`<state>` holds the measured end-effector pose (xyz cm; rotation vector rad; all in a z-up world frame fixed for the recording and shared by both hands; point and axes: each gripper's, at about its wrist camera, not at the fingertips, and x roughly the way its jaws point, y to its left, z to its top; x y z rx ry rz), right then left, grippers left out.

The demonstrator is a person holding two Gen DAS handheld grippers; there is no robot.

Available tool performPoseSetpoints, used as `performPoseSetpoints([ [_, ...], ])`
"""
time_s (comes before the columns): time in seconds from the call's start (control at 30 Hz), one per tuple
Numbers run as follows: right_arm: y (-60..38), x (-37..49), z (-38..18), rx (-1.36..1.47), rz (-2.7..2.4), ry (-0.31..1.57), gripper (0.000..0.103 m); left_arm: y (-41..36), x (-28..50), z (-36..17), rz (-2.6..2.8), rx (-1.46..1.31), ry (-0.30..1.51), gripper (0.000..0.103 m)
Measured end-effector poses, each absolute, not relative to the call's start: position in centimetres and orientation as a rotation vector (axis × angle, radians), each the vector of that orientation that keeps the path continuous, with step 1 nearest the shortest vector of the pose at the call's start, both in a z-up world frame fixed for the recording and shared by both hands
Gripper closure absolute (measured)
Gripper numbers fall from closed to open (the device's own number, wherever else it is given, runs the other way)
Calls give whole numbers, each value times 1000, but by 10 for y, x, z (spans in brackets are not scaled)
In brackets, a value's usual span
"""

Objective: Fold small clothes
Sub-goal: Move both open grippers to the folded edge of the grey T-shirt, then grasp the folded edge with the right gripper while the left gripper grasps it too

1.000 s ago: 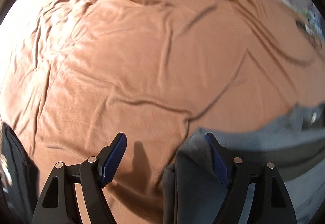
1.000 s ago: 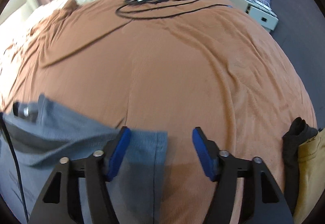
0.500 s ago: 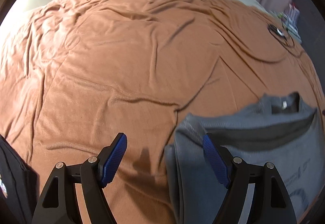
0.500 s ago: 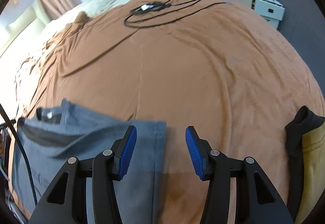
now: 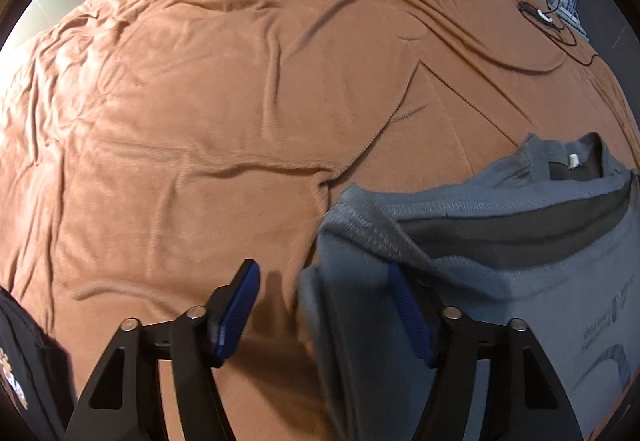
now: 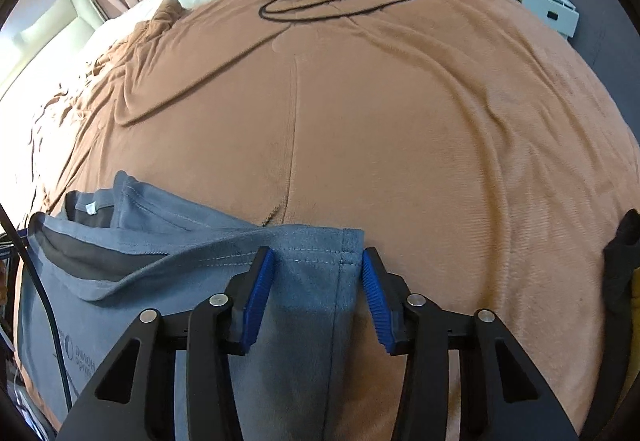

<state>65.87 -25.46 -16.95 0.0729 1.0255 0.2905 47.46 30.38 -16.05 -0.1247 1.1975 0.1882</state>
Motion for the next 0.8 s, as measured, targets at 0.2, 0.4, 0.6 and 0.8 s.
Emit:
performPoseSetpoints([
  [0.2, -257, 657, -171, 99, 316, 1018, 78, 313, 495, -169, 177, -249, 1186, 52],
  [0.4, -263, 653, -169, 146, 316, 1011, 83, 336, 495, -172, 160, -431, 1163, 59],
  [0.6, -260, 643, -162, 140, 280, 984, 95, 352, 486, -172, 152, -543, 1137, 83],
  [0.8, -253, 633, -145, 93, 246, 938, 100, 345, 480, -156, 176, -491, 1097, 95],
])
